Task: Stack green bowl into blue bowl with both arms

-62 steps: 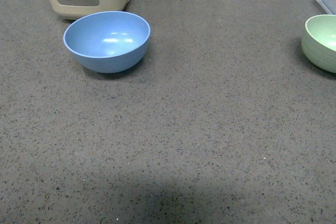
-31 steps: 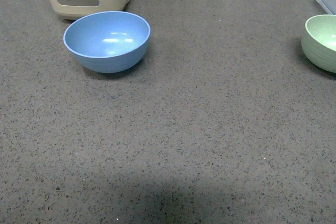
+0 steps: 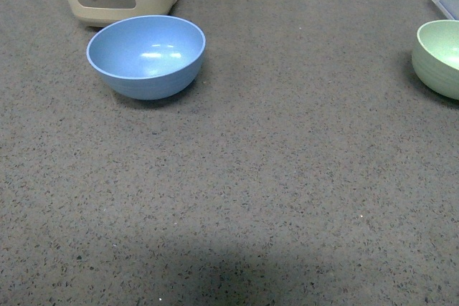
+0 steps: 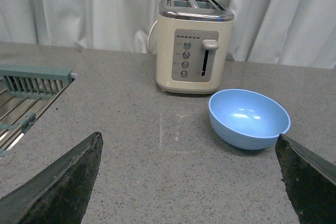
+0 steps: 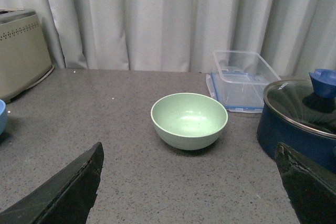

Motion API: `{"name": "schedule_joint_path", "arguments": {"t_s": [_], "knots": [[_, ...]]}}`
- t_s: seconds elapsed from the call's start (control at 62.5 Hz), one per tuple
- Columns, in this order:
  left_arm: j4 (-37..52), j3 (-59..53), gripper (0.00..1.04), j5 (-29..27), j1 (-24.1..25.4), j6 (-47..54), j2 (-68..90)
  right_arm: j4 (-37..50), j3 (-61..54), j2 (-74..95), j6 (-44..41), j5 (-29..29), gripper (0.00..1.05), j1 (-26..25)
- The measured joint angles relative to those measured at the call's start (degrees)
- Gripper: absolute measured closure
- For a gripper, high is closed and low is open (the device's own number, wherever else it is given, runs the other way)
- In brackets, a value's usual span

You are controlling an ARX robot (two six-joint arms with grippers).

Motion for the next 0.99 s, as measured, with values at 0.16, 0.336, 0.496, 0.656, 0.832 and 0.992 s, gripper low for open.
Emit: {"name": "schedule_joint_path", "arguments": {"t_s": [0.16, 0.336, 0.496, 0.656, 0.832, 0.992], "knots": [[0.0, 0.0, 0.06, 0.0, 0.0, 0.0, 0.0, 0.0, 0.0, 0.0, 0.0, 0.0, 0.09, 0.0], [0.0, 0.0, 0.06, 0.0, 0.0, 0.0, 0.0, 0.0, 0.0, 0.0, 0.0, 0.0, 0.09, 0.0], [0.0, 0.0, 0.06, 0.0, 0.0, 0.0, 0.0, 0.0, 0.0, 0.0, 0.0, 0.0, 0.09, 0.0], [0.0, 0.0, 0.06, 0.0, 0.0, 0.0, 0.0, 0.0, 0.0, 0.0, 0.0, 0.0, 0.09, 0.0], [0.0, 0.0, 0.06, 0.0, 0.0, 0.0, 0.0, 0.0, 0.0, 0.0, 0.0, 0.0, 0.09, 0.0], [0.0, 0.0, 0.06, 0.0, 0.0, 0.0, 0.0, 0.0, 0.0, 0.0, 0.0, 0.0, 0.09, 0.0]]}}
